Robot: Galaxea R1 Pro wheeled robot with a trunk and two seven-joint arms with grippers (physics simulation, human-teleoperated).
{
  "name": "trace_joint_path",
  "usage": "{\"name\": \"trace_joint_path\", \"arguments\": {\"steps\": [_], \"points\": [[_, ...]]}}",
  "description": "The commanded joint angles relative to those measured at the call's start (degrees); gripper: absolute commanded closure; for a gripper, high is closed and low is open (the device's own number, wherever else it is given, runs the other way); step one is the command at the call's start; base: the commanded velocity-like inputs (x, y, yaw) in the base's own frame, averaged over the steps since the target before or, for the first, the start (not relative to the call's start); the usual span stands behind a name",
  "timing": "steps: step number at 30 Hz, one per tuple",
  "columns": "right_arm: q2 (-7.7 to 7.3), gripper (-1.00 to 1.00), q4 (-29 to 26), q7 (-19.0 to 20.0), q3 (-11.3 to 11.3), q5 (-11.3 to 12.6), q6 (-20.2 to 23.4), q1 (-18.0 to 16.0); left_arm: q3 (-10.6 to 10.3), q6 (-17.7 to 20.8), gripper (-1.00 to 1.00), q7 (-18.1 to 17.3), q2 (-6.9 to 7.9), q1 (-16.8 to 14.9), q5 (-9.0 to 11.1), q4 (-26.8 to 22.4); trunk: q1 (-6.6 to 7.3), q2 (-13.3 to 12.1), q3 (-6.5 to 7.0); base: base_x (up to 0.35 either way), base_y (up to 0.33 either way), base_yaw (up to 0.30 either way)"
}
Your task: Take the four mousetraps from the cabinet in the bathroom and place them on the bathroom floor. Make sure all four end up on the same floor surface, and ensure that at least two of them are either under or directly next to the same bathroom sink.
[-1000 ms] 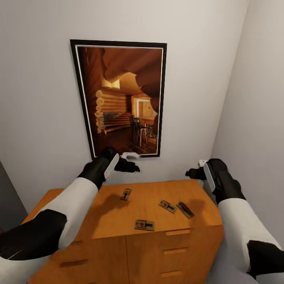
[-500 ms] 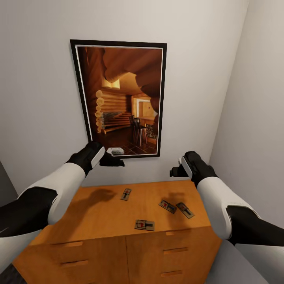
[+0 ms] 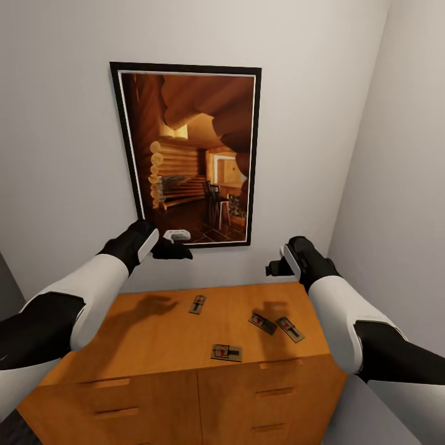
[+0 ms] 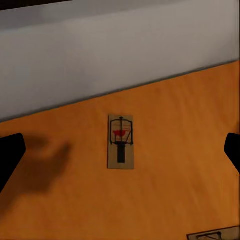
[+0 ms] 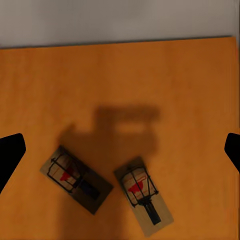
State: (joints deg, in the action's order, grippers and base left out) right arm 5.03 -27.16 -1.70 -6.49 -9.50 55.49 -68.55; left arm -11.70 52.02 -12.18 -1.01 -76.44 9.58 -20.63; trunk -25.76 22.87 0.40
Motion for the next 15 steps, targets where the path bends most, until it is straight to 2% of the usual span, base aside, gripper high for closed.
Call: {"name": "trace_joint_path", "arguments": {"steps": [1,15], "points": [[0.05,-1.00,-0.1,0.0,-0.5,-0.3,0.2,0.0,-0.5,0.1,-1.00,0.1,0.02,0.0,0.6,0.0,-0.02,0.0,-0.03,0.000,0.000,0.000],[-0.11,-1.00,0.5,0.4,-0.4,0.0,0.2,-0.1,-0.4,0.0,-1.00,0.1,-0.43,0.0,0.8,1.0,-0.02,0.0,-0.03,0.037,0.004,0.000]]}}
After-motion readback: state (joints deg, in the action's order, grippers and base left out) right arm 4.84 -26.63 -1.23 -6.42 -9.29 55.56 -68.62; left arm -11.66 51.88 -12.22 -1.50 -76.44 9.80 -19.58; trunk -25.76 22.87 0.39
